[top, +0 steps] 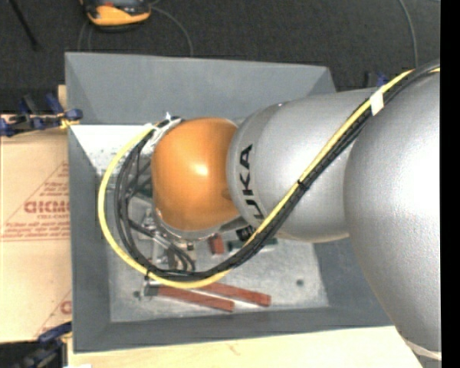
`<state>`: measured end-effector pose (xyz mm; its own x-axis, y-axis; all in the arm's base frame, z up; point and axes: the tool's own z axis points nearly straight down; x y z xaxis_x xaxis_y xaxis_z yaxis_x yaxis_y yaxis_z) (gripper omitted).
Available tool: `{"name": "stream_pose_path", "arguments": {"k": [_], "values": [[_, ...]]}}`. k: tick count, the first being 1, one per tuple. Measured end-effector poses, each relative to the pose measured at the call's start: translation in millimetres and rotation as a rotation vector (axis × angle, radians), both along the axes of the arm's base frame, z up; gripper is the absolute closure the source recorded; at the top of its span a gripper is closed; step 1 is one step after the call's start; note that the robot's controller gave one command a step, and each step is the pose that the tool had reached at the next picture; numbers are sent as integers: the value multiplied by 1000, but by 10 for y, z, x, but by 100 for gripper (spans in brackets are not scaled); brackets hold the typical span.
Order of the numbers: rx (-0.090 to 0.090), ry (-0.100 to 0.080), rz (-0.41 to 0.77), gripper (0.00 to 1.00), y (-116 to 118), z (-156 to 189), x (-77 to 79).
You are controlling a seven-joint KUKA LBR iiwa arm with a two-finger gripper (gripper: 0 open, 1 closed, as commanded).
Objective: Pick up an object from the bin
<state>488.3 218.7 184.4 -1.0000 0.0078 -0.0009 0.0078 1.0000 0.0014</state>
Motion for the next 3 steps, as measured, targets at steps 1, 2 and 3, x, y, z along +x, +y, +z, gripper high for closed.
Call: {"name": "stream_pose_path", "arguments": {"k": [1,2,3], "values": [[0,0,0,0,-1,0,1],[0,2,82,100,-635,-1022,32],[0,2,81,100,-635,-1022,32]]}}
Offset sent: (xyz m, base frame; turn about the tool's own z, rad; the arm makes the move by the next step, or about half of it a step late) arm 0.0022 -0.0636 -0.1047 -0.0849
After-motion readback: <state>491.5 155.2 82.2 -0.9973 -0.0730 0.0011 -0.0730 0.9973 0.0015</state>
